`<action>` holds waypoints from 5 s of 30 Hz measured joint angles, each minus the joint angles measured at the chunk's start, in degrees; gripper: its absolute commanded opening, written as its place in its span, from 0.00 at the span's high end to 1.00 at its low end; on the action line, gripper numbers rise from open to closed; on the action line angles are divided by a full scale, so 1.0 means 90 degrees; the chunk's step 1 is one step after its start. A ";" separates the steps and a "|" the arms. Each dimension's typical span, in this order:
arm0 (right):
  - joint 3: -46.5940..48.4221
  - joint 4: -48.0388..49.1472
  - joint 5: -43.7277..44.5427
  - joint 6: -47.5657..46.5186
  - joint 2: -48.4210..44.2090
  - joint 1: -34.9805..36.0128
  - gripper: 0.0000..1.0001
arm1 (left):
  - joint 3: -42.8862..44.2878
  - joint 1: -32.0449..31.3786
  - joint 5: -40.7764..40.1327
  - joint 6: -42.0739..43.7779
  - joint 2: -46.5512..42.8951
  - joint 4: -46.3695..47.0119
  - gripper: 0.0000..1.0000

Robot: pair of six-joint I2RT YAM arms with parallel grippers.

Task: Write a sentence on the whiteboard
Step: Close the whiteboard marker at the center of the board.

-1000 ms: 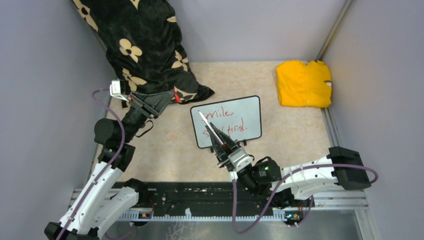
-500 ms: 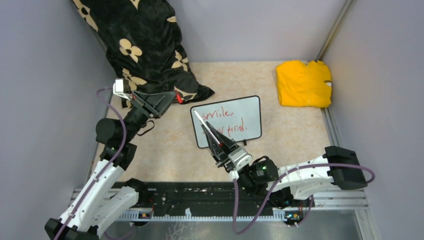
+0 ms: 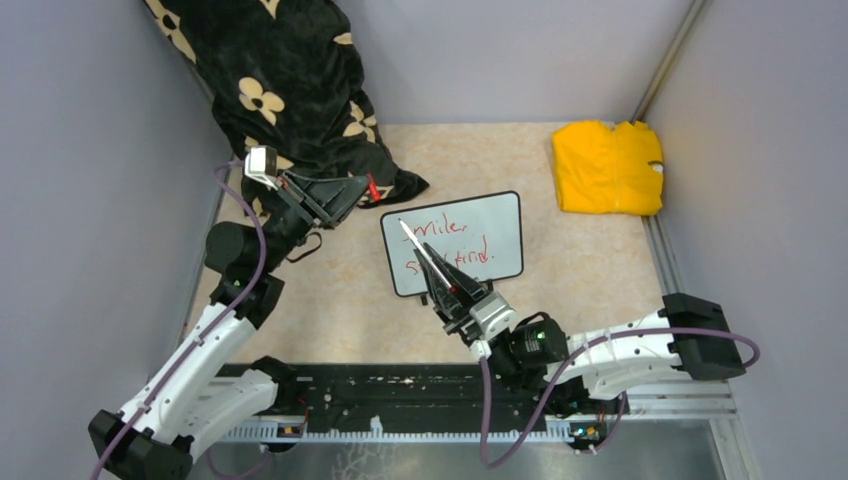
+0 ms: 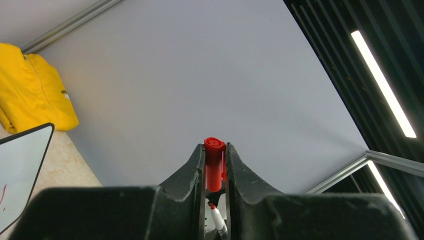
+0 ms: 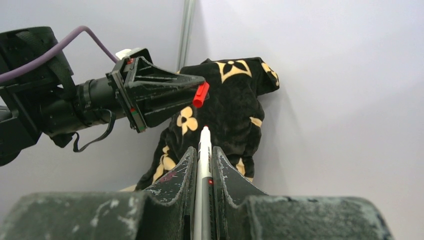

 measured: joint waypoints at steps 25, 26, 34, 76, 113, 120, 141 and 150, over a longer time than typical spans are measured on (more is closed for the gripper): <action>-0.0087 -0.0041 0.0012 -0.0112 -0.0126 0.0000 1.00 | 0.0340 -0.0316 -0.0177 0.0141 0.0192 0.0007 1.00; -0.0087 -0.0039 0.0012 -0.0109 -0.0124 0.0000 1.00 | 0.0342 -0.0318 -0.0180 0.0141 0.0192 0.0007 1.00; -0.0061 0.0000 -0.0024 -0.0112 0.0017 0.0000 1.00 | 0.0257 -0.0600 -0.0236 0.0134 0.0192 0.0034 1.00; 0.0185 0.0457 -0.0029 -0.0342 0.0408 0.0000 1.00 | -0.0311 -0.0984 -0.0695 0.0058 0.0005 0.0287 1.00; 0.0185 0.0488 0.0041 -0.0549 0.0478 0.0000 1.00 | -0.0318 -0.1044 -0.0709 0.0061 -0.0032 0.0294 1.00; 0.0187 0.0512 0.0041 -0.0619 0.0551 0.0002 1.00 | -0.0347 -0.1098 -0.0702 0.0066 -0.0032 0.0279 1.00; 0.0614 0.0537 0.0306 -0.1127 0.0947 0.0002 1.00 | -0.0393 -0.1231 -0.1022 0.0112 -0.0036 0.0257 1.00; 0.0641 0.0534 0.0352 -0.1122 0.0947 -0.0002 1.00 | -0.0437 -0.1246 -0.1069 0.0136 -0.0100 0.0250 1.00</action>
